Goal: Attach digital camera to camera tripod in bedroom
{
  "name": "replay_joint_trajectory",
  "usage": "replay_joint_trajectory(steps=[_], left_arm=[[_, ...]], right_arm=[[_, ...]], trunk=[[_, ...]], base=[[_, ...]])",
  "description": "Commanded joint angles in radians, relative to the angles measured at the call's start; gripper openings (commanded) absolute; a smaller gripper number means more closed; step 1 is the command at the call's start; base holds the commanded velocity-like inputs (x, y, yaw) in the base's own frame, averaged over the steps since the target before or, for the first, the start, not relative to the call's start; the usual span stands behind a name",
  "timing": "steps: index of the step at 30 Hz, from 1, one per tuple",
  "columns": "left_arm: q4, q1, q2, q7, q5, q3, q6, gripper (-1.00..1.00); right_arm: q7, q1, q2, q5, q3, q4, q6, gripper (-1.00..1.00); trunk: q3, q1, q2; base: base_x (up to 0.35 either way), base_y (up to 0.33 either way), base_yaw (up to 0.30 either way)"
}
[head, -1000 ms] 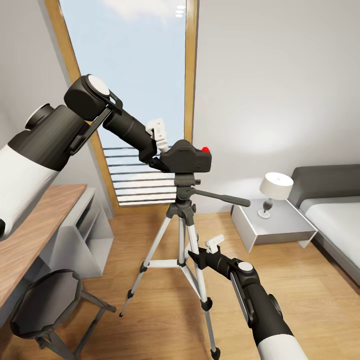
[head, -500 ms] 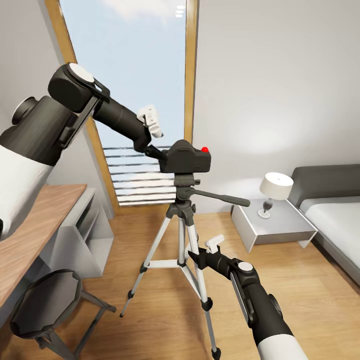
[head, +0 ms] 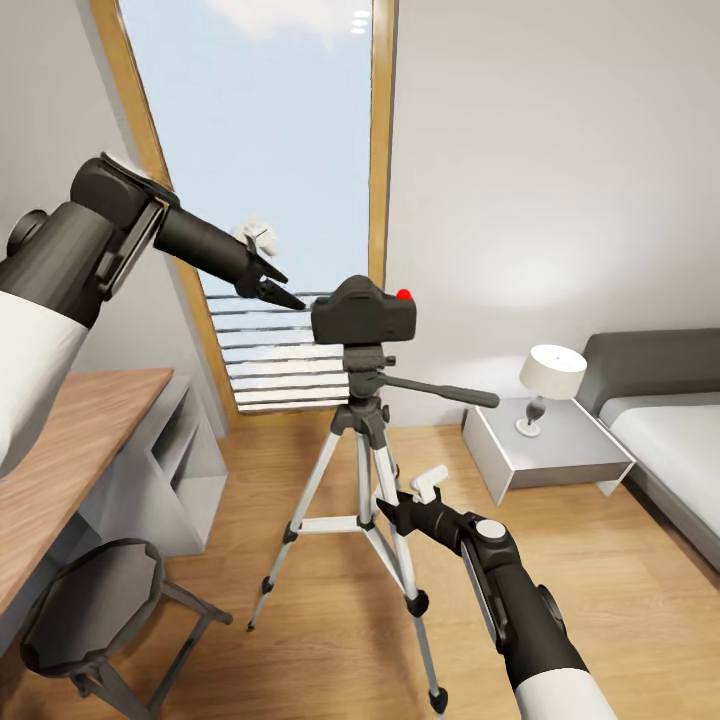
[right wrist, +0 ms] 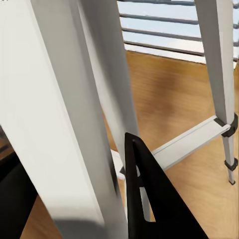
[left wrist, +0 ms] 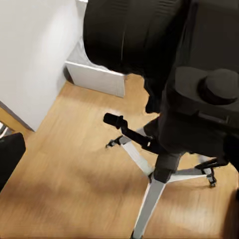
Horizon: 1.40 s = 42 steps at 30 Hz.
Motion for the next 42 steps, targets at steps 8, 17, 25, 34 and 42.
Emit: replay_joint_trajectory(steps=[8, 17, 25, 34, 42], left_arm=[[0.223, 0.063, 0.044, -0.005, 0.040, 0.003, 0.024, 1.00], [0.680, 0.083, 0.062, 0.014, 0.055, 0.002, -0.005, 1.00], [0.891, 0.087, 0.062, 0.137, 0.065, 0.002, -0.182, 1.00], [0.942, 0.254, 0.044, 0.465, 0.209, 0.004, -0.244, 1.00], [0.947, 0.435, 0.026, 0.646, 0.475, 0.005, -0.251, 1.00]], right_arm=[[0.005, -0.001, 0.002, 0.009, -0.002, -0.024, 0.011, -1.00], [0.005, -0.001, 0.003, 0.008, -0.002, -0.020, 0.013, -1.00], [0.005, -0.001, 0.003, 0.008, -0.002, -0.017, 0.013, -1.00], [0.005, -0.001, 0.002, 0.005, -0.002, -0.015, 0.013, -1.00], [0.005, -0.001, -0.001, 0.001, -0.003, -0.013, 0.013, -1.00]], trunk=[[-0.002, 0.001, -0.002], [-0.002, 0.001, -0.002], [-0.002, 0.001, -0.002], [-0.002, 0.001, -0.002], [-0.002, 0.001, -0.002]], base=[[0.000, 0.000, 0.000], [0.000, 0.000, 0.000], [0.000, 0.000, 0.000], [0.000, 0.000, 0.000], [0.000, 0.000, 0.000]])
